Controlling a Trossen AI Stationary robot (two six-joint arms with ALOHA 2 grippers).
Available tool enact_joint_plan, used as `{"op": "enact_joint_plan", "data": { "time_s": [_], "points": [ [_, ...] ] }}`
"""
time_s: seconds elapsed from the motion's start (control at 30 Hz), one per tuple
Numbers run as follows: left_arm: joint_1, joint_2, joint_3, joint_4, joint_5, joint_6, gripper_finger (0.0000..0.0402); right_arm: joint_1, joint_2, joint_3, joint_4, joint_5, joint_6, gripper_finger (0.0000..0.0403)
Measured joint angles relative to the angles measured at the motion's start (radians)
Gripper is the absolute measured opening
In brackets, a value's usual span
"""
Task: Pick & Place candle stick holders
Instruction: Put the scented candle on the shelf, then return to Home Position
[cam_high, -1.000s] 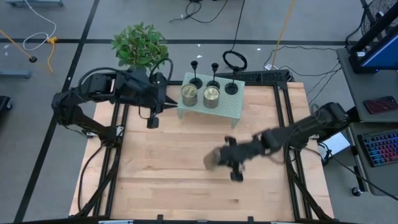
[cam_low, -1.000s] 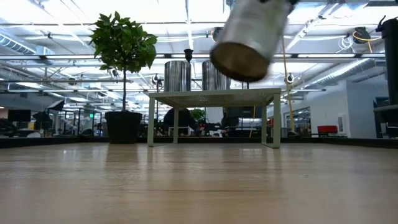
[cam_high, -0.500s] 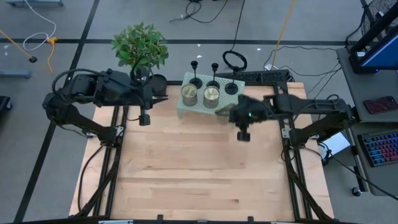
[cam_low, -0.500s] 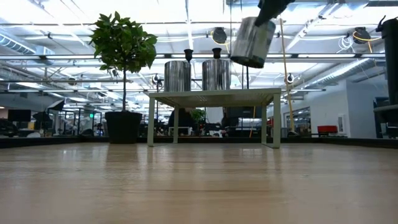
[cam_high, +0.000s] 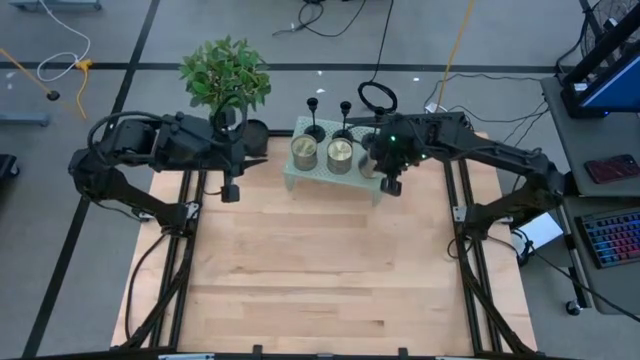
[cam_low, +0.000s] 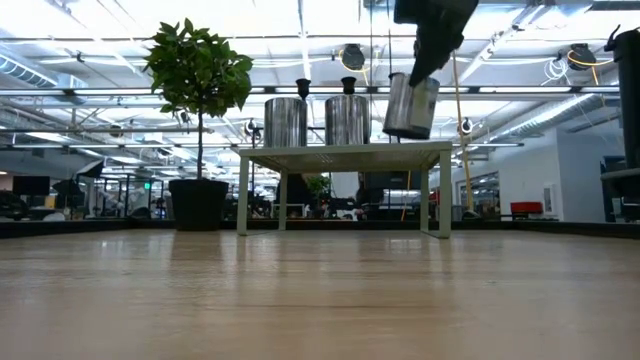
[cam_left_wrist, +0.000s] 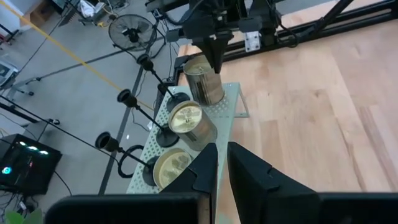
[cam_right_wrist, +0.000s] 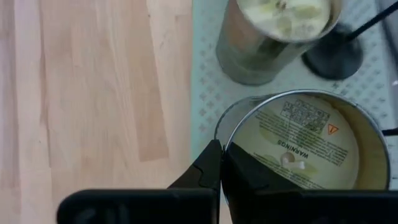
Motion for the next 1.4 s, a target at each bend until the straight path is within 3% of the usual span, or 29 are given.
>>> {"op": "enact_joint_plan", "data": {
  "time_s": [0.1,0.23,0.63,1.27,1.4],
  "points": [
    [0.0,0.0,0.0,-0.013,0.0,-0.006,0.0042,-0.017,0.013,-0.013,-0.001,-0.065,-0.042,0.0],
    [0.0,0.0,0.0,-0.016,0.0,-0.006,0.0042,-0.021,0.012,-0.044,0.004,-0.076,-0.056,0.0],
    [0.0,0.0,0.0,-0.017,0.0,0.002,0.0042,-0.028,0.005,-0.088,0.069,-0.064,-0.142,0.0033],
    [0.0,-0.003,0.0,-0.017,0.0,-0.005,0.0042,-0.019,-0.021,-0.089,0.225,-0.061,-0.154,0.0118],
    [0.0,-0.024,0.0,-0.022,0.0,-0.018,0.0042,0.0,-0.069,-0.089,0.225,0.001,-0.149,0.012]
  ]
}}
